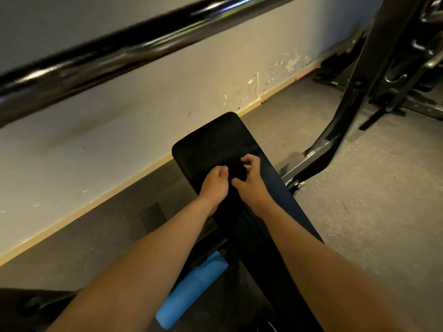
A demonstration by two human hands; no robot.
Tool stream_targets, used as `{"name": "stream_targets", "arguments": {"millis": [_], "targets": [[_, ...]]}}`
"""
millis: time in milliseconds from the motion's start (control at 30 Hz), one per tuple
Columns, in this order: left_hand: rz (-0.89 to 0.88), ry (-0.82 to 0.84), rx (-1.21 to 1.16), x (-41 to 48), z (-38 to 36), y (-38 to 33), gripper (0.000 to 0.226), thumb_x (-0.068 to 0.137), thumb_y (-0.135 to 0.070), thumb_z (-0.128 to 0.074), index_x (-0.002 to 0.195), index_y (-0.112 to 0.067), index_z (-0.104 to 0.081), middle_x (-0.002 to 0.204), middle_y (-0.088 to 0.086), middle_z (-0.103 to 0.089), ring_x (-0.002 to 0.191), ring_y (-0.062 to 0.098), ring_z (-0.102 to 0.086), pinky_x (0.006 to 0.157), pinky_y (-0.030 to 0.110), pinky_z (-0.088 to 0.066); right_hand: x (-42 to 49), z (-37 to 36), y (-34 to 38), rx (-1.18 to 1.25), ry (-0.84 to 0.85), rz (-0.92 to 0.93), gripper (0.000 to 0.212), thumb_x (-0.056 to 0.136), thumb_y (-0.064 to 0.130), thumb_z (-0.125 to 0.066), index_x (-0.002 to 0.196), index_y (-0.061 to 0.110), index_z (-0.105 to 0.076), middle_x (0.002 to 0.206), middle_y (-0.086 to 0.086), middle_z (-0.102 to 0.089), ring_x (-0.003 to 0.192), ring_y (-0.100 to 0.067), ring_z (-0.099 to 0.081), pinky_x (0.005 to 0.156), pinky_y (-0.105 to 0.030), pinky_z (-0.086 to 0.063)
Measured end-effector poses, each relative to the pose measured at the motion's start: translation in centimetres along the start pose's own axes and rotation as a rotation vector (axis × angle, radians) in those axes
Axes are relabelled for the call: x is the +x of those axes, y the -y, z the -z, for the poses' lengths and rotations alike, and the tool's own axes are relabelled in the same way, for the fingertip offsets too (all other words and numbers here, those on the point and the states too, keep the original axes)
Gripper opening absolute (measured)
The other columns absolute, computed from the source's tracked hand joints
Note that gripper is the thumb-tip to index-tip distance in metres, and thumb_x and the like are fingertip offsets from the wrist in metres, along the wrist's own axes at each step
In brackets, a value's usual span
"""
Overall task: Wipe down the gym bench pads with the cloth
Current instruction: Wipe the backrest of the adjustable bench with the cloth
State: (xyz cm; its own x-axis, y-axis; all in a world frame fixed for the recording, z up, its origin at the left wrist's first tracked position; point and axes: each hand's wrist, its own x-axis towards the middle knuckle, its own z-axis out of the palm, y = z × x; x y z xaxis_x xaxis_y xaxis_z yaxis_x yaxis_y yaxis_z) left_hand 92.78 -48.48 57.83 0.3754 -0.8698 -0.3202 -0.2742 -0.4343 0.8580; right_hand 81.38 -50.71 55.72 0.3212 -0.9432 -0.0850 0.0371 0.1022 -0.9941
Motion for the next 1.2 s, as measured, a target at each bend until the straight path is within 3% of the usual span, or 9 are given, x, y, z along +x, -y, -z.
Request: {"name": "stream_targets", "arguments": {"millis": [133, 267, 400, 567, 733, 833, 900, 1067, 1200], "targets": [[-0.183, -0.047, 0.125, 3.3, -0.8, 0.2, 0.029, 0.104, -0.025, -0.049, 0.132, -0.029, -0.057, 0.130, -0.006, -0.059, 0.121, 0.013, -0.056, 0.106, 0.033, -0.045, 3.5, 0.9, -2.7, -0.198, -0.277, 0.046, 0.031, 0.090, 0.000, -0.055, 0.094, 0.029, -0.043, 0.097, -0.003, -0.059, 0.078, -0.013, -0.058, 0.060, -0.020, -0.047], [-0.200, -0.182, 0.460, 7.4, 1.2, 1.3, 0.045, 0.101, -0.024, -0.055, 0.143, -0.038, -0.047, 0.162, -0.004, -0.025, 0.152, 0.023, -0.012, 0.124, 0.046, -0.018, 7.8, 3.8, -4.5, -0.237, -0.573, 0.108, 0.032, 0.091, 0.000, -0.052, 0.087, 0.031, -0.055, 0.100, 0.001, -0.060, 0.094, -0.017, -0.056, 0.088, -0.036, -0.050], [-0.185, -0.243, 0.705, 10.3, 1.9, 2.9, 0.066, 0.099, -0.035, -0.056, 0.156, -0.042, -0.022, 0.168, -0.004, 0.009, 0.153, 0.027, 0.015, 0.123, 0.055, 0.005, 12.0, 4.9, -6.0, -0.340, -0.480, 0.059, 0.042, 0.097, 0.004, -0.052, 0.139, 0.013, -0.053, 0.145, -0.007, -0.043, 0.136, -0.022, -0.038, 0.113, -0.027, -0.026], [-0.152, -0.245, 0.923, 11.8, 1.0, 3.7, 0.086, 0.094, -0.061, -0.053, 0.155, -0.049, 0.006, 0.162, -0.003, 0.031, 0.149, 0.034, 0.026, 0.117, 0.061, 0.011, 15.4, 3.1, -5.3, -0.350, -0.415, 0.132, 0.048, 0.096, -0.007, -0.043, 0.141, 0.009, -0.051, 0.148, -0.008, -0.040, 0.133, -0.012, -0.039, 0.102, -0.002, -0.023], [-0.167, -0.284, 0.968, 12.6, 0.2, 4.7, 0.093, 0.091, -0.068, -0.050, 0.155, -0.047, 0.013, 0.159, 0.001, 0.038, 0.146, 0.037, 0.031, 0.115, 0.062, 0.015, 20.3, -2.2, -2.1, -0.479, -0.226, 0.336, 0.048, 0.094, 0.001, -0.048, 0.142, 0.008, -0.049, 0.153, -0.020, -0.032, 0.142, -0.034, -0.031, 0.117, -0.034, -0.028], [-0.171, -0.279, 0.967, 12.6, 0.2, 4.7, 0.093, 0.092, -0.067, -0.050, 0.155, -0.046, 0.015, 0.159, 0.002, 0.038, 0.146, 0.038, 0.032, 0.116, 0.062, 0.015, 21.4, -3.6, -2.3, -0.675, -0.234, 0.357, 0.051, 0.096, 0.013, -0.044, 0.147, 0.011, -0.041, 0.160, -0.019, -0.019, 0.146, -0.036, -0.017, 0.118, -0.040, -0.023], [-0.172, -0.280, 0.960, 12.5, 0.2, 4.6, 0.093, 0.092, -0.065, -0.052, 0.155, -0.047, 0.012, 0.160, 0.002, 0.037, 0.147, 0.038, 0.030, 0.116, 0.063, 0.015, 20.8, -2.4, -3.2, -0.787, -0.284, 0.374, 0.055, 0.092, 0.019, -0.038, 0.146, 0.013, -0.043, 0.156, -0.020, -0.027, 0.138, -0.041, -0.028, 0.112, -0.046, -0.032], [-0.170, -0.216, 0.958, 12.3, 0.3, 4.0, 0.091, 0.093, -0.062, -0.053, 0.154, -0.049, 0.014, 0.156, 0.004, 0.041, 0.144, 0.041, 0.034, 0.113, 0.066, 0.017, 17.8, 2.9, -7.3, -0.814, -0.476, 0.156, 0.051, 0.095, 0.011, -0.046, 0.144, 0.024, -0.047, 0.148, -0.012, -0.041, 0.127, -0.035, -0.036, 0.107, -0.042, -0.037], [-0.183, -0.185, 0.974, 12.0, 0.1, 3.6, 0.089, 0.096, -0.054, -0.054, 0.154, -0.050, 0.012, 0.158, 0.003, 0.040, 0.144, 0.040, 0.034, 0.111, 0.067, 0.018, 15.9, 6.3, -10.4, -0.627, -0.564, -0.094, 0.052, 0.090, 0.025, -0.029, 0.128, 0.022, -0.064, 0.122, -0.016, -0.063, 0.109, -0.036, -0.053, 0.098, -0.045, -0.047]]}}
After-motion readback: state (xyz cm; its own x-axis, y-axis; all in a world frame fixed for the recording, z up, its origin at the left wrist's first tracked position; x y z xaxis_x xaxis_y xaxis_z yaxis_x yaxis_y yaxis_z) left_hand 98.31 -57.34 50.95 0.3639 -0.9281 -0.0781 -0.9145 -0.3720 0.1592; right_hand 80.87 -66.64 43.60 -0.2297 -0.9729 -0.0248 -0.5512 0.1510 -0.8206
